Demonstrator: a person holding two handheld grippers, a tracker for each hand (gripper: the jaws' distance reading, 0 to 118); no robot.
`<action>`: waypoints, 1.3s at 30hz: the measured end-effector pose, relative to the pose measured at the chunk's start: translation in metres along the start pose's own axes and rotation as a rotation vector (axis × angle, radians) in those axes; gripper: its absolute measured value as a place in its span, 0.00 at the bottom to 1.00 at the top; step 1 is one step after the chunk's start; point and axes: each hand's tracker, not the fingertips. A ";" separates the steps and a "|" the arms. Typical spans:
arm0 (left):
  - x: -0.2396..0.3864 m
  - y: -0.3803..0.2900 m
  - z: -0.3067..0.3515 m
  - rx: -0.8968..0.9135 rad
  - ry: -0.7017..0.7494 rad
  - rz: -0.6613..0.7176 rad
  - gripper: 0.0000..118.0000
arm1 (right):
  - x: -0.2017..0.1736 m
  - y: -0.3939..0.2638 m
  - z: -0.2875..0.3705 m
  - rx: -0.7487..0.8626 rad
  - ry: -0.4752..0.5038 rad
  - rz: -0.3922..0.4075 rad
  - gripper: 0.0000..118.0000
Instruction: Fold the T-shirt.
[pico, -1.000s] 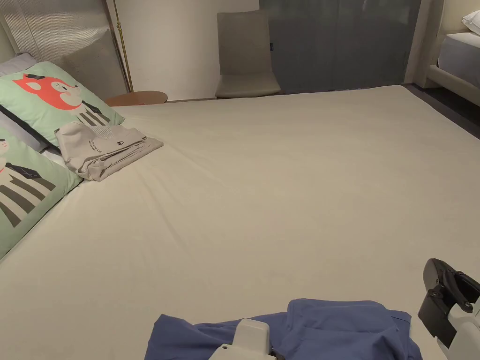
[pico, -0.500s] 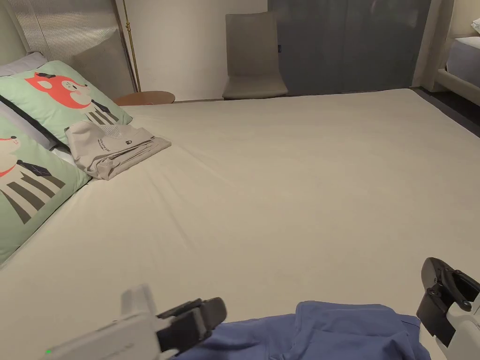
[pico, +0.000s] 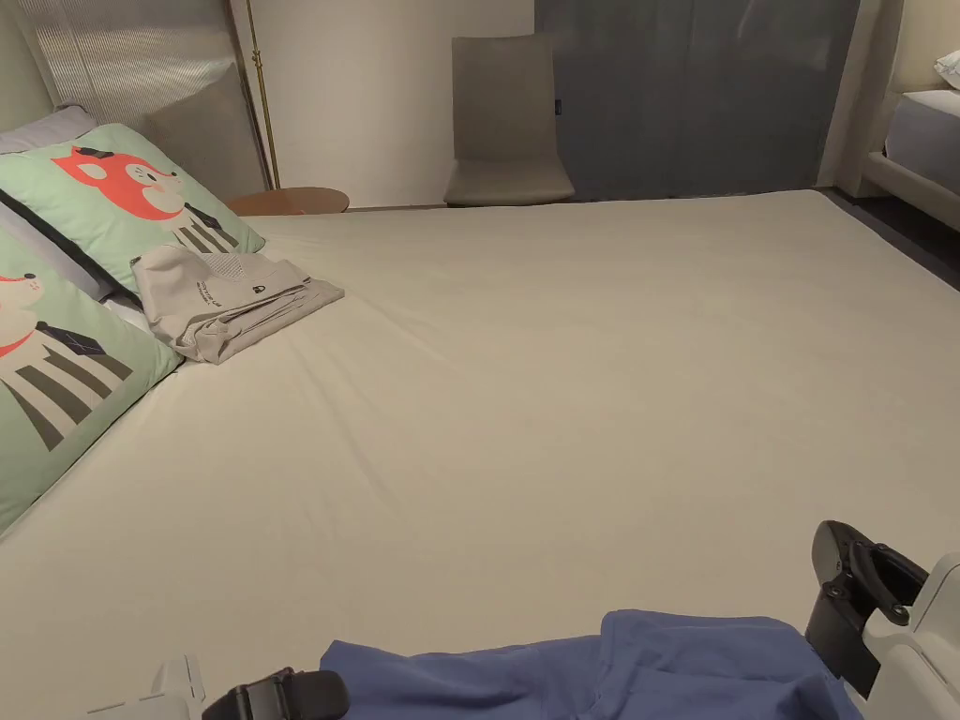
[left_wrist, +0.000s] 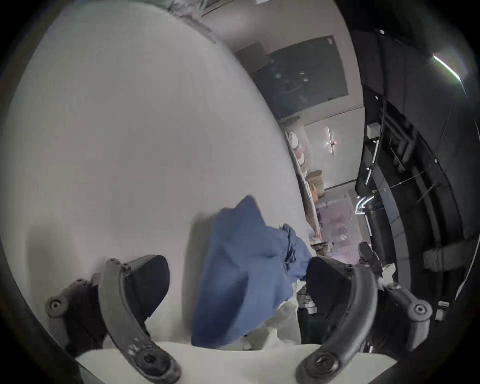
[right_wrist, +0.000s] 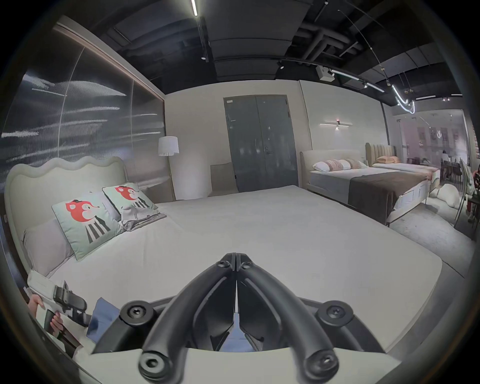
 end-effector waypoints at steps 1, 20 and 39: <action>0.002 -0.001 -0.001 0.017 -0.030 -0.020 0.83 | 0.000 0.001 0.000 0.001 -0.002 0.005 0.01; -0.004 -0.001 0.082 0.155 0.153 0.060 0.07 | -0.008 0.006 0.003 0.017 0.008 0.006 0.01; 0.163 -0.018 -0.077 0.031 -0.014 -0.195 0.07 | 0.015 0.002 0.015 0.030 0.003 -0.044 0.01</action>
